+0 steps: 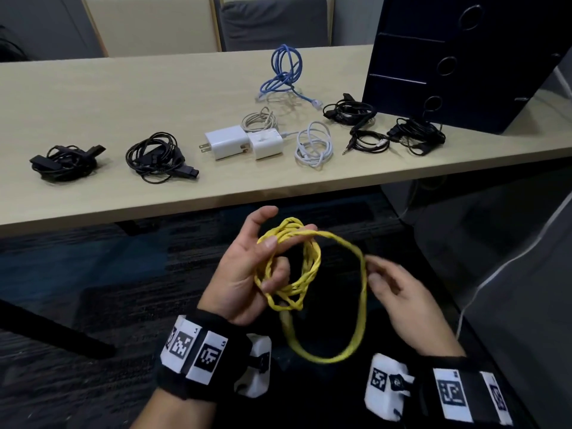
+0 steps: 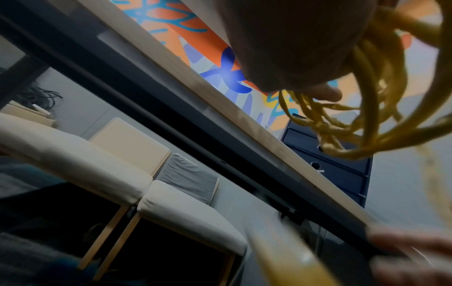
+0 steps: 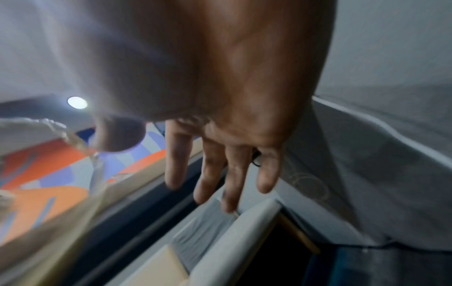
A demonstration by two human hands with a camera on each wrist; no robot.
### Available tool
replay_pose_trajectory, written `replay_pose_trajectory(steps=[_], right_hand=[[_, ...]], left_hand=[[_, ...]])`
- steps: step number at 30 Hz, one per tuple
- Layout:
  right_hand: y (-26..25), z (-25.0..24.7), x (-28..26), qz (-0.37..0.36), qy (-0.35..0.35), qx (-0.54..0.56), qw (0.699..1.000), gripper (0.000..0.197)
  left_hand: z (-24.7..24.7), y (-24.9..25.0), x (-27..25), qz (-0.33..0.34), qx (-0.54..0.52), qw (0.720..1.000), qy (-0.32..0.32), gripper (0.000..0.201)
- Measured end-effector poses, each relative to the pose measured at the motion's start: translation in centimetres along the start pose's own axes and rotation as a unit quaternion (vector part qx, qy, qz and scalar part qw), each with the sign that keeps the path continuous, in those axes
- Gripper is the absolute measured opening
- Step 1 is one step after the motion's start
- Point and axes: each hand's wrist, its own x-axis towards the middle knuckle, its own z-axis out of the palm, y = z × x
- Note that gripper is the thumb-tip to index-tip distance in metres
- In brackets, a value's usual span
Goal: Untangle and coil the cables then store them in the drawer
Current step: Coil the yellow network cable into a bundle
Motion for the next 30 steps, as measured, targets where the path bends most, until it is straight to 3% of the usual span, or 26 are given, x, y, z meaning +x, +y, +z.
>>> replay_pose_trajectory(steps=[3, 5, 8, 11, 14, 17, 19, 22, 24, 27, 30], right_hand=[[-2.4, 1.4, 0.4, -0.067, -0.031, 0.127, 0.989, 0.079], [-3.7, 2.5, 0.6, -0.078, -0.089, 0.173, 0.978, 0.093], [-4.5, 3.2, 0.6, -0.084, -0.124, 0.146, 0.978, 0.095], [-4.1, 3.9, 0.4, -0.073, -0.098, 0.191, 0.974, 0.085], [-4.0, 4.5, 0.4, -0.041, -0.039, 0.243, 0.968, 0.055], [-4.4, 3.7, 0.4, -0.043, 0.001, 0.186, 0.982, 0.025], [-4.7, 3.1, 0.6, -0.058, 0.0, 0.113, 0.992, 0.014], [-4.8, 2.9, 0.6, -0.068, -0.015, 0.03, 0.997, 0.011], [-5.0, 3.0, 0.5, -0.078, -0.033, 0.02, 0.996, 0.012], [-5.5, 3.0, 0.6, -0.078, -0.056, 0.034, 0.995, 0.011], [-5.8, 3.0, 0.9, -0.046, -0.089, 0.078, 0.992, 0.009]], left_hand=[[0.3, -1.1, 0.1, -0.011, 0.003, 1.0, 0.004, 0.047], [0.7, -2.0, 0.1, -0.023, 0.0, 1.0, -0.001, 0.043], [1.5, -2.6, 0.0, -0.044, 0.016, 0.999, 0.016, 0.028], [2.0, -2.3, -0.1, -0.08, 0.049, 0.996, 0.001, 0.026], [2.3, -2.7, -0.2, -0.106, 0.067, 0.992, -0.009, 0.029], [2.2, -3.7, 0.0, -0.104, 0.098, 0.99, 0.007, 0.035], [1.8, -3.6, 0.1, -0.11, 0.193, 0.975, 0.005, 0.04], [1.7, -2.2, 0.3, -0.106, 0.433, 0.895, -0.029, 0.041], [2.1, -1.6, 0.7, -0.102, 0.503, 0.858, -0.034, 0.047], [2.5, -2.1, 0.9, -0.096, 0.53, 0.842, -0.021, 0.05], [2.2, -2.8, 0.7, -0.084, 0.494, 0.865, 0.029, 0.044]])
